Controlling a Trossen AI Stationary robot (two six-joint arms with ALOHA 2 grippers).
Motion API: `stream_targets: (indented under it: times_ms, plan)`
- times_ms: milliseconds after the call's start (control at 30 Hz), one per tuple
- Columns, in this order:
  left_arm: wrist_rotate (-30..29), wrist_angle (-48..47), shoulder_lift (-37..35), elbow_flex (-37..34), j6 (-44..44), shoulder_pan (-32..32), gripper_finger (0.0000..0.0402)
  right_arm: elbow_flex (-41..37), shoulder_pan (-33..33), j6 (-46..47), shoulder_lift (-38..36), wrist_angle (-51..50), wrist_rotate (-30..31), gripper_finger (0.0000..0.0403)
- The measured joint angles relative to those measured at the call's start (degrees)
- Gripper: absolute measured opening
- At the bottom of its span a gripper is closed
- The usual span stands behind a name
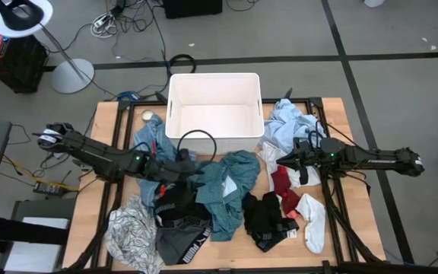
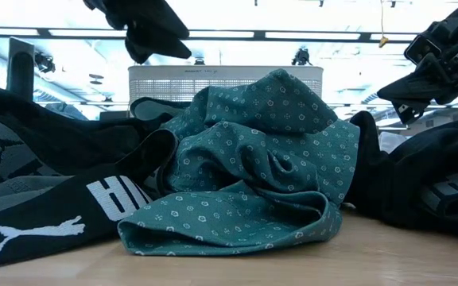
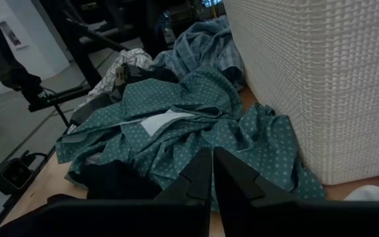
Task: Sort clothes
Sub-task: Put the green polo shirt into the laundry bin
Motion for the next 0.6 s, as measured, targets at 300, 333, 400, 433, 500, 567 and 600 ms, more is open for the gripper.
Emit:
stream_targets:
  times_ms: [300,333,400,433,500,567,600]
  plan:
    - [-0.2,3.5,6.0,0.0,2.7,0.8,0.0185,0.0,0.0,0.0,0.0,0.1,0.0,0.0020]
    - [0.9,2.6,7.0,0.5,2.7,1.2,0.0182,0.0,0.0,0.0,0.0,0.3,0.0,0.0020]
    - [2.9,-0.5,9.6,2.7,2.1,2.1,0.0178,0.0,0.0,0.0,0.0,0.3,0.0,0.0020]
    - [3.7,-2.6,10.7,4.2,2.1,2.5,0.0177,0.0,0.0,0.0,0.0,0.4,0.0,0.0020]
    - [5.2,-6.4,13.3,7.9,2.9,3.3,0.0176,0.0,0.0,0.0,0.0,0.5,0.0,0.0020]
    - [5.8,-9.7,16.1,12.1,4.5,3.8,0.0176,0.0,0.0,0.0,0.0,0.5,-0.1,0.0020]
    - [6.4,-11.7,17.7,14.2,5.5,4.2,0.0176,0.0,0.0,0.0,0.0,0.6,-0.1,0.0020]
